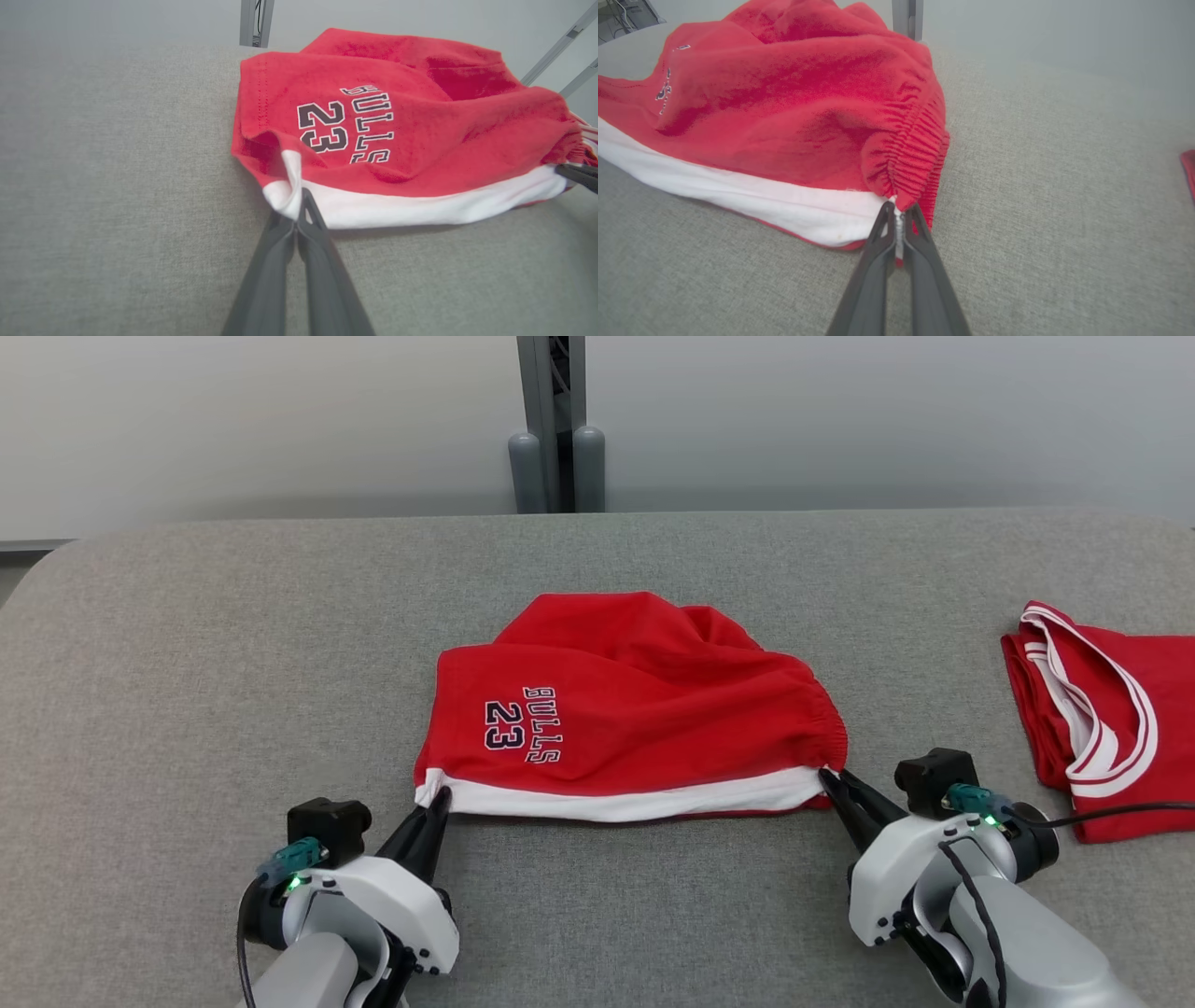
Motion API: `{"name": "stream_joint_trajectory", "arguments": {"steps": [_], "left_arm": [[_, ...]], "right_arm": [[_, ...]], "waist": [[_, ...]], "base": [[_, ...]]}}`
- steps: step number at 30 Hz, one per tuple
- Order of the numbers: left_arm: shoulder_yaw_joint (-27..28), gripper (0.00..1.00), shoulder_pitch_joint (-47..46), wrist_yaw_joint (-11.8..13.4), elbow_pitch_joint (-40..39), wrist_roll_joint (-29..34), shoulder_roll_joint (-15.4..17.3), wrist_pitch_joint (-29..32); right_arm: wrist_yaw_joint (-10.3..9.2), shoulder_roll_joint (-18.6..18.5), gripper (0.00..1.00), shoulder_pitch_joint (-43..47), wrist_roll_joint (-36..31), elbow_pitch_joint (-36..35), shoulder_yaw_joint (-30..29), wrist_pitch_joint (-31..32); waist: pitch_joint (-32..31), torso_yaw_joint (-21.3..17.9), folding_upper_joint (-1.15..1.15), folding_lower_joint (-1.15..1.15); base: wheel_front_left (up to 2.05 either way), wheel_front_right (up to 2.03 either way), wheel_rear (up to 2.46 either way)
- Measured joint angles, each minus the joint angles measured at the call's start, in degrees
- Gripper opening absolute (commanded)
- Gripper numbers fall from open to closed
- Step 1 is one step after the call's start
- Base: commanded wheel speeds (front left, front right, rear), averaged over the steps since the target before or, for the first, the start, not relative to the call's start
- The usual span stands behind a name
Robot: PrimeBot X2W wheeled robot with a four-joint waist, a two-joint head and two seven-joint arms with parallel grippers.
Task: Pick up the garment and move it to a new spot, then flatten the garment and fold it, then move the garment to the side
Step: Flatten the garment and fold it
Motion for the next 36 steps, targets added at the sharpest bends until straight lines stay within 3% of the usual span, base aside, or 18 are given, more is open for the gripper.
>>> {"name": "stream_joint_trajectory", "arguments": {"steps": [10,17,25,31,36], "left_arm": [[7.3,0.00,2.2,-1.0,-10.4,-3.8,0.7,-0.3],[11.4,0.00,3.6,-1.0,-21.8,-6.4,3.0,-0.4],[13.8,0.00,5.8,2.9,-40.1,-8.2,7.9,6.0],[15.9,0.00,3.1,5.8,-51.9,-10.3,11.0,12.8],[17.2,0.00,-4.1,7.2,-55.0,-12.1,13.7,19.9]], "right_arm": [[0.00,-0.8,0.00,0.0,8.4,-8.4,-2.7,-0.5],[0.00,-5.1,0.00,-1.3,13.2,-19.8,-3.7,2.3],[-0.01,-9.7,0.00,-0.8,14.9,-38.4,-10.1,7.8],[-0.01,-8.8,0.00,-0.7,13.5,-48.8,-16.3,14.0],[-0.01,-6.2,0.00,-4.3,10.8,-50.7,-18.6,20.0]], "waist": [[-2.0,-0.6,0.00,0.00],[-3.8,-1.7,0.00,0.00],[-5.9,-3.2,0.00,0.00],[-5.7,-3.6,0.00,0.00],[-3.7,-3.6,0.00,0.00]], "base": [[0.00,0.00,0.00],[0.00,0.00,0.00],[0.00,0.00,0.00],[0.00,0.00,0.00],[0.00,0.00,0.00]]}}
